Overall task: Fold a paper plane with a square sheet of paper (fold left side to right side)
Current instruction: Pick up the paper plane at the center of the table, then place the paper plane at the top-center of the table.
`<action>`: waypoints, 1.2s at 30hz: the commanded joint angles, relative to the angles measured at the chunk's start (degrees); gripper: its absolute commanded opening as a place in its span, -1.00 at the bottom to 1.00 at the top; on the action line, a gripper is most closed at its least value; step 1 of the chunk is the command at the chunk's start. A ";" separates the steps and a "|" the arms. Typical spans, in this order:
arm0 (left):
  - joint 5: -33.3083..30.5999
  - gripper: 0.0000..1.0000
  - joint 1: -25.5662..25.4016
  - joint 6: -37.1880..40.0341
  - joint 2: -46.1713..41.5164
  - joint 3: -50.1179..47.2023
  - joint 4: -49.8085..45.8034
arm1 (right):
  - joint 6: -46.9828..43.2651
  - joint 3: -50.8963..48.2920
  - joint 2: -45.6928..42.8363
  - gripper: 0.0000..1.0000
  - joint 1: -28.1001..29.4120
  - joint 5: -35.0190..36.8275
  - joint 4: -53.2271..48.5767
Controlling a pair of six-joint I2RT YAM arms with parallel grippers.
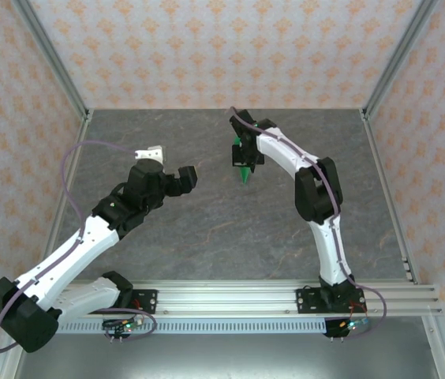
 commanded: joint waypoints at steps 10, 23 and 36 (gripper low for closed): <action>-0.08 0.99 0.27 1.84 -1.68 -0.73 -0.85 | -1.54 6.57 6.72 -0.88 -0.42 1.68 -8.51; 0.79 0.99 0.30 1.61 -0.25 0.13 -0.51 | -2.56 5.46 8.04 -0.77 -0.47 1.30 -8.26; -5.26 0.99 0.30 4.96 2.92 2.95 -2.70 | -3.70 5.49 1.05 -0.40 0.38 5.34 -10.89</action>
